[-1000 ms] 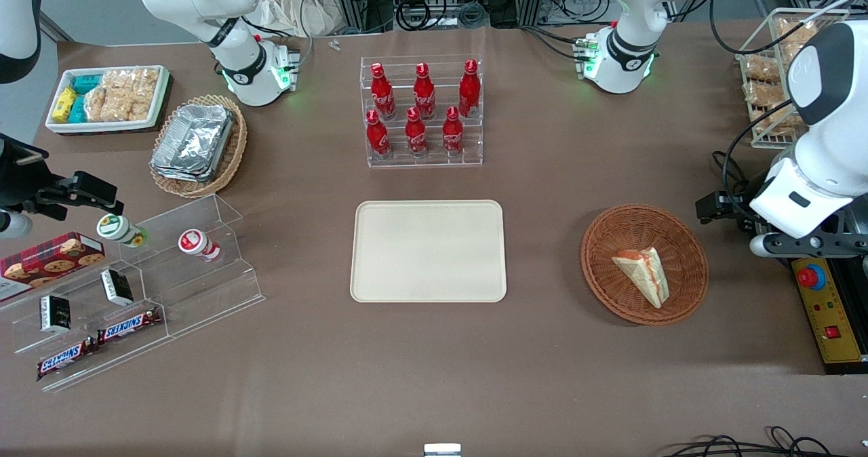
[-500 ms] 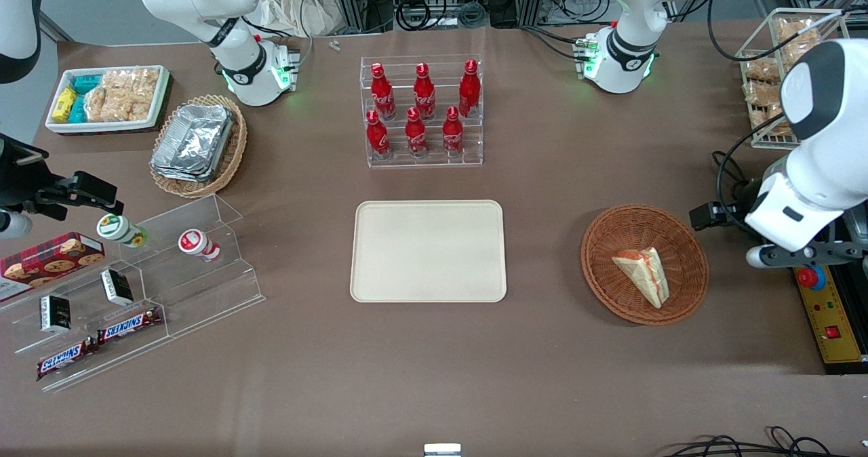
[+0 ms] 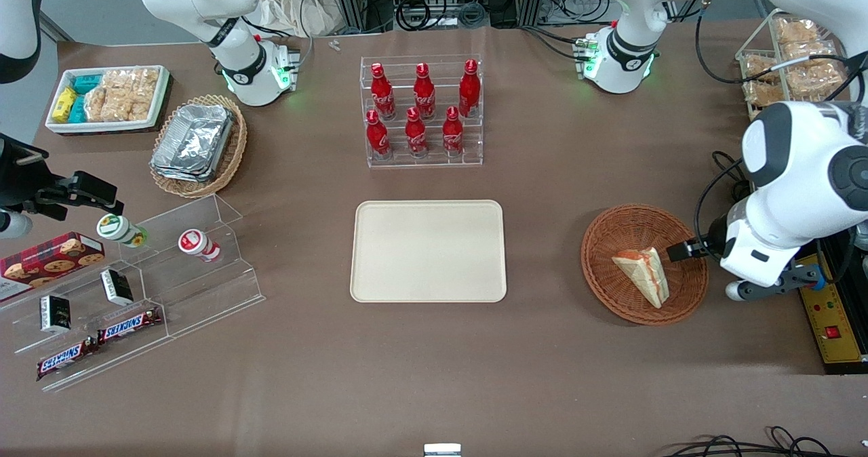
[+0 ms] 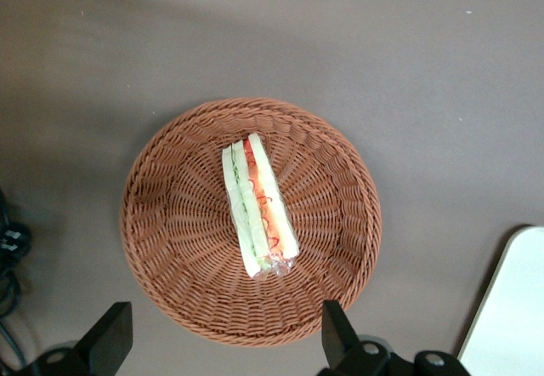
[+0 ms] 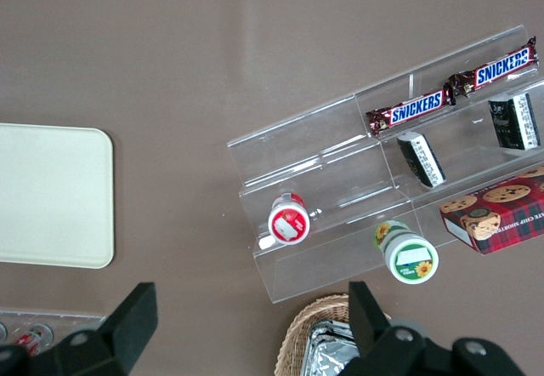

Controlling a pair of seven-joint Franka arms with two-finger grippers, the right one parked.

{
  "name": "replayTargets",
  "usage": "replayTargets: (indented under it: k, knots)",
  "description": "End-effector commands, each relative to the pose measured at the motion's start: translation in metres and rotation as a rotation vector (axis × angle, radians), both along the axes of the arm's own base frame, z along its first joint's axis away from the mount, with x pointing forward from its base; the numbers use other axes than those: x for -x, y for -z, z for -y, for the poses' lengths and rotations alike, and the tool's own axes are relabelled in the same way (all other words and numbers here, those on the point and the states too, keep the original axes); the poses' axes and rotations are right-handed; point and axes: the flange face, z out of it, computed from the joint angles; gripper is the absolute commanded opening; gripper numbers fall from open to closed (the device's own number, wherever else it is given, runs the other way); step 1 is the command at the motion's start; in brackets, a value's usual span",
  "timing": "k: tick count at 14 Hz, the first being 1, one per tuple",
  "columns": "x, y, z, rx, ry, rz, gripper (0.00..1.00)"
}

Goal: Place sandwich from basket to tray
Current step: 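Lower the left gripper and grasp the wrapped sandwich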

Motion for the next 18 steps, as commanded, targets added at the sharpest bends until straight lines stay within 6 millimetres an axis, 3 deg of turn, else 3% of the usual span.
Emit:
replayTargets:
  k: [1,6,9,18]
  knots:
    - [0.007,0.03,0.001,0.0,-0.117,0.024,1.0]
    - [0.02,0.088,0.005,0.016,-0.417,0.045,1.0]
    - [0.036,0.118,0.003,0.009,-0.41,0.048,1.0]
    - [0.043,0.15,0.003,-0.009,-0.393,0.032,1.0]
